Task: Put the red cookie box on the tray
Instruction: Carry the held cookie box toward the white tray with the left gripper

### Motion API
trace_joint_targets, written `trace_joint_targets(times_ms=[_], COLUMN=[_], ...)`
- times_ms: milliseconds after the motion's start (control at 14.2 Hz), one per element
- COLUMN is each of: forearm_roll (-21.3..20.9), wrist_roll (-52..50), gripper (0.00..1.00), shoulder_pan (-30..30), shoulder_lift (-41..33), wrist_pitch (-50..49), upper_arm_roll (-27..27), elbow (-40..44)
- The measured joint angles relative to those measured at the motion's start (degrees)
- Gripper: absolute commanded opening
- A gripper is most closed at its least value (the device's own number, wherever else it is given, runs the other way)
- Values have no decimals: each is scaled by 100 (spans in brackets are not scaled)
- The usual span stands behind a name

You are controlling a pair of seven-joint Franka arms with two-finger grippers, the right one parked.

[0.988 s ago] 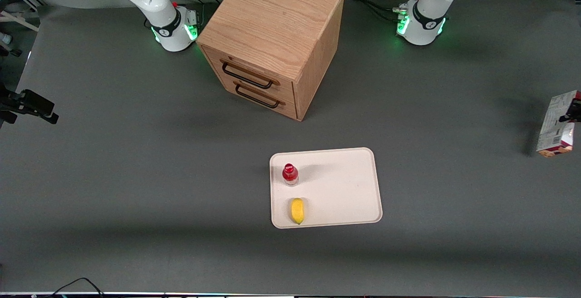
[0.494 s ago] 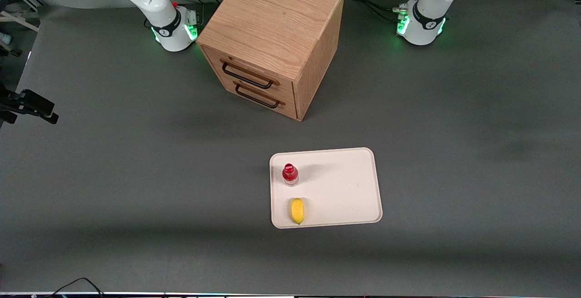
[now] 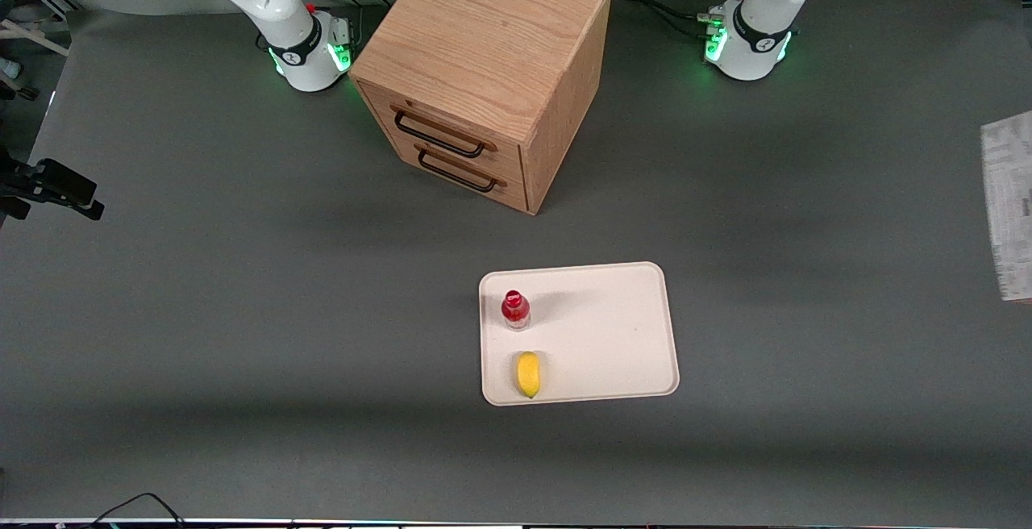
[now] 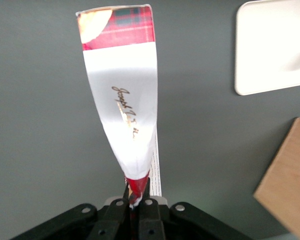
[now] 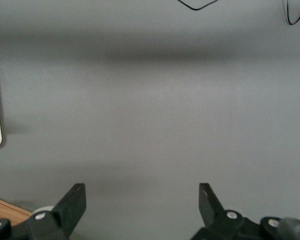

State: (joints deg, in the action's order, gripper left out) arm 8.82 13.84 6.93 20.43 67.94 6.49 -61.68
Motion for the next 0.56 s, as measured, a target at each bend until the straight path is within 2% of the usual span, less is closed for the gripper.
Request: trace_joint_targets(times_ms=[282, 424, 565], forearm_roll=[-483, -840, -962], wrist_roll=[-2156, -2986, -3693], gripper=[0, 0, 0], shoulder_pan=[-31, -34, -51], shoulder_lift=[-1, 83, 226], wrist_pitch=[104, 631, 1500], upper_arm_roll=[-1661, -2440, -3060], elbow=[-54, -357, -913])
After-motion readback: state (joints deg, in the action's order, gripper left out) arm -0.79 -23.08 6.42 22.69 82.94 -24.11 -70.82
